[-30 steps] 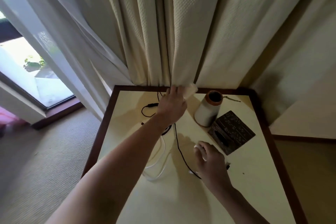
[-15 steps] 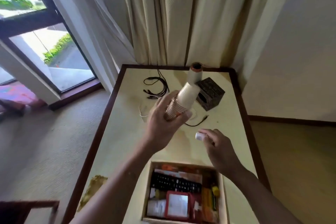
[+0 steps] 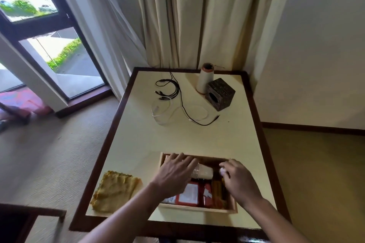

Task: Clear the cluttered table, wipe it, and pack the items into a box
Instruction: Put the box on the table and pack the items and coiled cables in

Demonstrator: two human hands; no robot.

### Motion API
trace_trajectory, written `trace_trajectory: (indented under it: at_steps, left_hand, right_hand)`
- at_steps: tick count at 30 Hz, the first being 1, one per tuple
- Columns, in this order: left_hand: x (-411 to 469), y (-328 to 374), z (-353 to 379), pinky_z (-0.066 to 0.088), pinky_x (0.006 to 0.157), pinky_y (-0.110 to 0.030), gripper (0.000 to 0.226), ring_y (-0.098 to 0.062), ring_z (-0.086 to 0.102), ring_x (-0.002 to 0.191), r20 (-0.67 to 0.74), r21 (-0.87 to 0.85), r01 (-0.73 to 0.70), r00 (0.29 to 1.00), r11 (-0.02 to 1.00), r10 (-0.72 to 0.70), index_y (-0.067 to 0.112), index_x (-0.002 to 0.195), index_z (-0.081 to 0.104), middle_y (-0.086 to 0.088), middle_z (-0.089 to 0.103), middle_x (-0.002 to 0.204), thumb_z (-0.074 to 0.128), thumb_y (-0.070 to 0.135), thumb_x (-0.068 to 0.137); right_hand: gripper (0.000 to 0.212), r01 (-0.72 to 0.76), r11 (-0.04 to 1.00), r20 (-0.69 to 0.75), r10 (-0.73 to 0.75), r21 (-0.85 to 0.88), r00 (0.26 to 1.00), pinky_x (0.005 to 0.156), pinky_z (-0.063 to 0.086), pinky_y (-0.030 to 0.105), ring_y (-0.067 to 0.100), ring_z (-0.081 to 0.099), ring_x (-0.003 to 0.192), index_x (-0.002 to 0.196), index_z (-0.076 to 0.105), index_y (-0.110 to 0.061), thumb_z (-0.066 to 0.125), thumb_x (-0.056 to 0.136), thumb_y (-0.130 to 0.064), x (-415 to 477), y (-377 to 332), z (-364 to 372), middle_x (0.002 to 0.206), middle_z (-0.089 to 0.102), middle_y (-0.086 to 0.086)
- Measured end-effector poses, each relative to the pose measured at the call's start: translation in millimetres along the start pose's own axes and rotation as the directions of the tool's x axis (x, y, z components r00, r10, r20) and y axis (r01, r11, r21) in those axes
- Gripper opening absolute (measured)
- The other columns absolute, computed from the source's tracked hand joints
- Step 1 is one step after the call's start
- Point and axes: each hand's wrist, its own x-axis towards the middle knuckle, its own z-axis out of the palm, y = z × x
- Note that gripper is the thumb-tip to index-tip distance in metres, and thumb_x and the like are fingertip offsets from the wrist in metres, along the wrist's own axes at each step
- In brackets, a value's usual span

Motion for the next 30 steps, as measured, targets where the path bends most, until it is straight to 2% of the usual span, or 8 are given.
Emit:
trace_trajectory:
  at_steps: [2,5,9,16,20,23,27,30]
  left_hand:
    - [1,-1,7,0.052,0.096,-0.042,0.059,-0.023,0.058,0.111,-0.02,0.017,0.003,1.0,1.0,-0.002,0.016,0.139,0.045,-0.005,0.062,0.131,0.073,0.031,0.09]
    - [2,-3,15,0.052,0.094,-0.045,0.06,-0.025,0.057,0.108,-0.065,0.048,-0.013,0.998,0.999,0.016,0.013,0.137,0.05,-0.009,0.059,0.129,0.078,0.026,0.086]
    - [-1,-3,22,0.054,0.096,-0.051,0.063,-0.029,0.056,0.108,-0.086,0.077,0.068,0.994,0.995,-0.061,0.014,0.132,0.059,-0.013,0.056,0.125,0.087,0.032,0.078]
    - [-4,-10,23,0.05,0.093,-0.045,0.075,-0.023,0.054,0.105,-0.016,0.059,0.07,0.997,0.996,-0.069,0.012,0.148,0.044,-0.008,0.054,0.125,0.075,0.038,0.085]
    - [-4,-9,21,0.054,0.088,-0.043,0.059,-0.02,0.055,0.099,-0.011,-0.01,0.109,0.994,0.994,-0.109,0.017,0.131,0.057,-0.004,0.06,0.117,0.082,0.037,0.081]
    - [-6,-7,18,0.054,0.086,-0.041,0.038,-0.019,0.054,0.1,-0.056,-0.022,0.11,0.992,0.994,-0.111,0.024,0.11,0.07,-0.001,0.061,0.113,0.087,0.033,0.077]
    - [-17,-19,11,0.047,0.091,-0.044,0.057,-0.021,0.053,0.107,-0.08,-0.033,0.197,0.977,0.98,-0.199,0.029,0.122,0.066,-0.002,0.058,0.119,0.081,0.016,0.068]
    - [-30,-31,5,0.052,0.084,-0.041,0.049,-0.019,0.052,0.101,-0.093,-0.043,0.238,0.966,0.97,-0.241,0.022,0.117,0.066,0.0,0.059,0.112,0.086,0.023,0.072]
  right_hand:
    - [0.019,-0.001,0.999,-0.036,0.0,-0.043,0.999,0.08,0.054,0.026,0.014,0.065,0.099,0.111,0.075,-0.017,0.069,0.094,-0.014,6,-5,2,0.105,0.073,-0.001]
    - [0.019,0.004,0.975,-0.036,-0.013,-0.22,0.999,0.052,0.053,0.032,0.018,0.066,0.071,0.079,0.079,-0.023,0.09,0.067,-0.013,15,-12,5,0.069,0.071,-0.003]
    - [0.023,0.007,0.906,0.005,-0.006,-0.423,1.0,0.061,0.042,0.036,0.023,0.058,0.072,0.059,0.067,-0.025,0.081,0.062,-0.008,17,-15,16,0.054,0.064,-0.007]
    - [0.012,0.161,0.826,0.192,-0.065,-0.541,0.979,0.083,0.039,0.046,0.025,0.061,0.09,0.068,0.077,-0.024,0.078,0.079,-0.019,14,-15,21,0.064,0.07,-0.005]
    - [0.016,0.153,0.837,0.195,-0.056,-0.526,0.979,0.091,0.042,0.051,0.028,0.065,0.088,0.072,0.074,-0.023,0.069,0.082,-0.012,19,-13,23,0.063,0.07,-0.001]
    - [0.017,0.119,0.857,0.161,-0.042,-0.501,0.986,0.092,0.038,0.051,0.025,0.065,0.084,0.07,0.072,-0.023,0.06,0.077,-0.012,21,-11,22,0.065,0.069,-0.001]
    - [0.016,0.06,0.944,0.025,-0.054,-0.323,0.998,0.086,0.034,0.043,0.016,0.067,0.08,0.08,0.075,-0.025,0.064,0.07,-0.021,17,-12,22,0.077,0.073,-0.007]
    - [0.013,0.072,0.975,-0.065,-0.088,-0.211,0.994,0.081,0.035,0.037,0.012,0.066,0.081,0.087,0.076,-0.026,0.069,0.077,-0.021,18,-18,19,0.083,0.072,-0.01]
